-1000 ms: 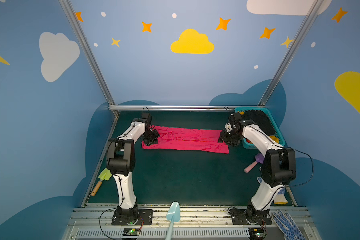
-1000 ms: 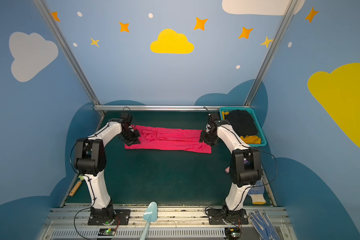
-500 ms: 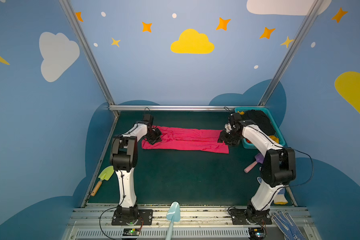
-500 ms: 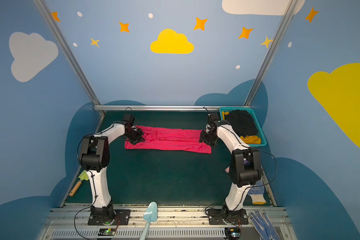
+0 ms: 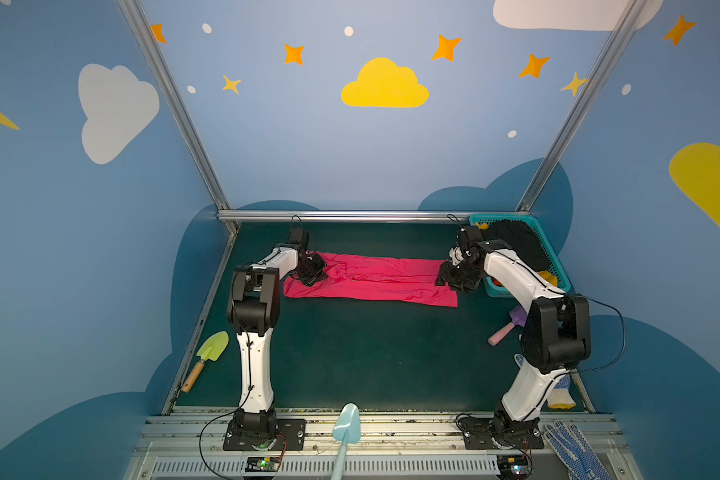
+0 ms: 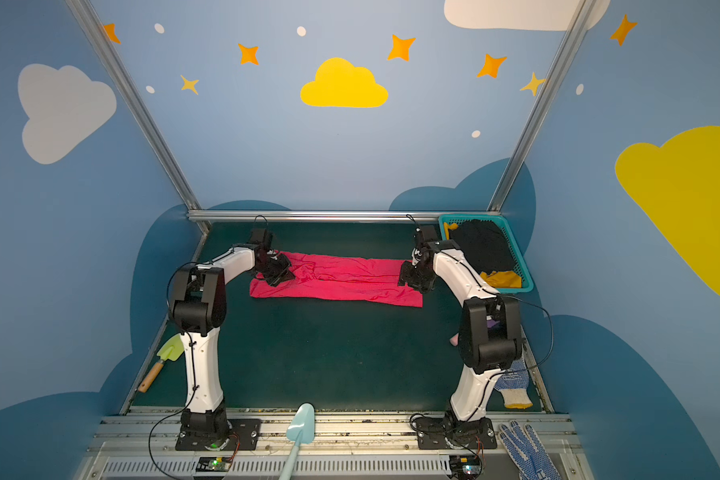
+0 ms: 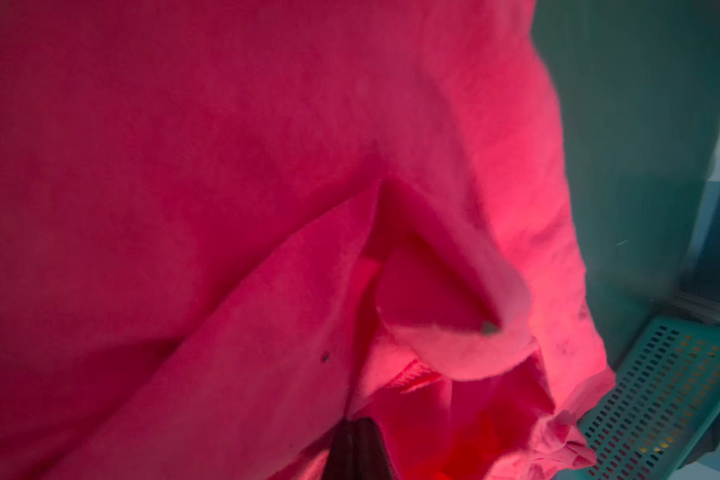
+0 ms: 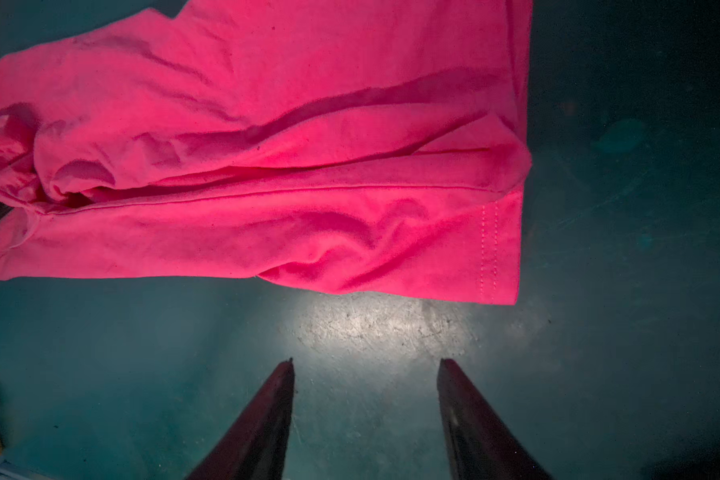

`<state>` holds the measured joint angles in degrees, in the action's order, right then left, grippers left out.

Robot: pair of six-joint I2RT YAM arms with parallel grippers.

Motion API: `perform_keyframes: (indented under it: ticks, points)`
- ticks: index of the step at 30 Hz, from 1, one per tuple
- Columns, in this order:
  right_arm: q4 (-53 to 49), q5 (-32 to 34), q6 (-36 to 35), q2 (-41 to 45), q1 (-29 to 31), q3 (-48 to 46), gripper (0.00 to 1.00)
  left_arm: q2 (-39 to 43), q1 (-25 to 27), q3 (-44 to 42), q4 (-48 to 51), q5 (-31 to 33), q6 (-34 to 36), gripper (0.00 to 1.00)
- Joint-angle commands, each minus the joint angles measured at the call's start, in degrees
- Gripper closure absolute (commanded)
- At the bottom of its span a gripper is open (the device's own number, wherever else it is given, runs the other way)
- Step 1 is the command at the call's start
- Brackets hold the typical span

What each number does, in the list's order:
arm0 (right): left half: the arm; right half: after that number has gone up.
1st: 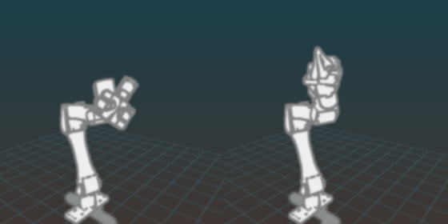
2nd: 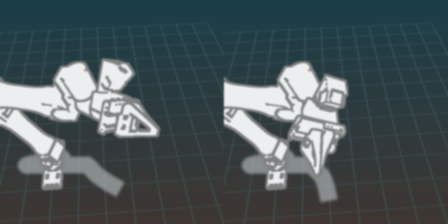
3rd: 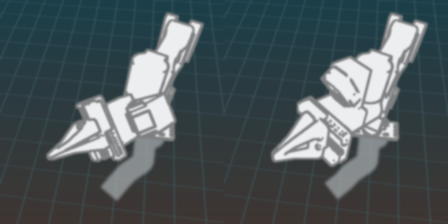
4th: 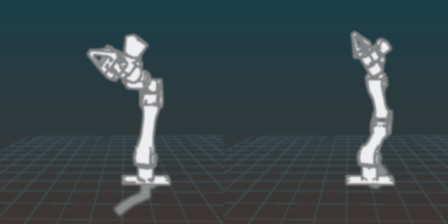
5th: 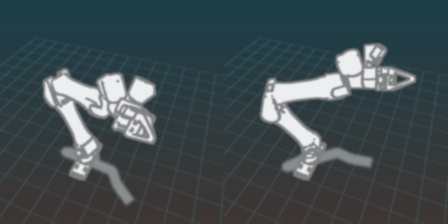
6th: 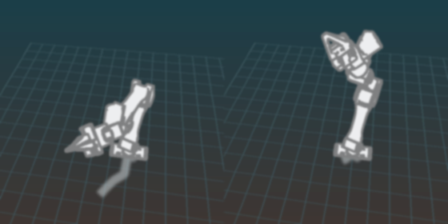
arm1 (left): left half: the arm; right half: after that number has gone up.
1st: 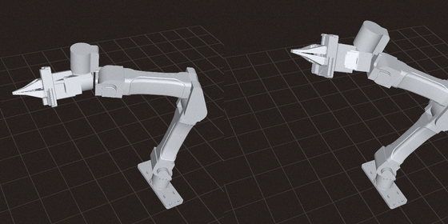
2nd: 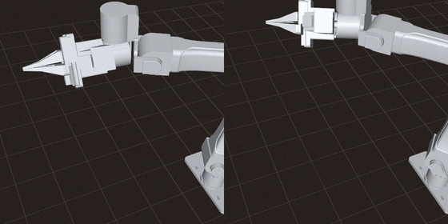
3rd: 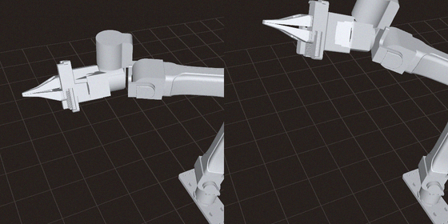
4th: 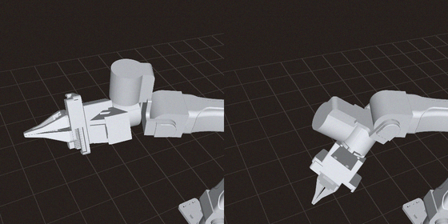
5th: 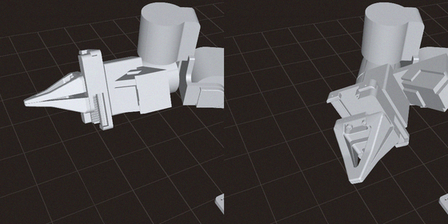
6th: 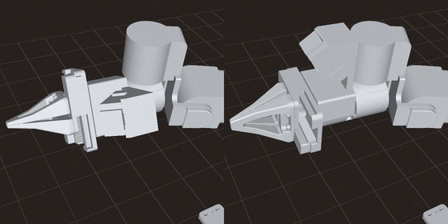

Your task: Fold and stack the t-shirts

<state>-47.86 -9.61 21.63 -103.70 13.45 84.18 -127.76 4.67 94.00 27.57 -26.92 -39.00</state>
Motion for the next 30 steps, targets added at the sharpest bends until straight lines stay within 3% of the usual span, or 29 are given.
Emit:
perform_keyframes:
  ticks: [1, 11, 23, 26, 30]
  points:
    - [-1.55, 0.47, -0.43, -0.89, 0.25, 1.05, 0.43, -1.56, 0.35, 1.92, -2.97, -1.45, -1.57, 0.95]
    - [-2.46, 0.77, -0.38, -1.05, 0.29, 1.63, 0.43, -4.84, 0.87, 9.80, -3.91, -3.55, -3.02, 0.95]
    - [-3.39, 0.26, -1.12, -3.13, 1.53, 4.16, 0.43, -13.66, 2.44, 27.32, -2.49, -9.18, -2.58, 0.94]
    - [-4.69, 0.55, -2.21, -6.28, 1.93, 8.43, 0.43, -10.94, 2.37, 31.09, 2.11, -6.69, 0.87, 0.93]
    - [-5.42, -0.35, -3.78, -11.92, 2.10, 15.54, 0.42, -3.97, 2.30, 31.30, 10.04, 1.52, 5.85, 0.92]
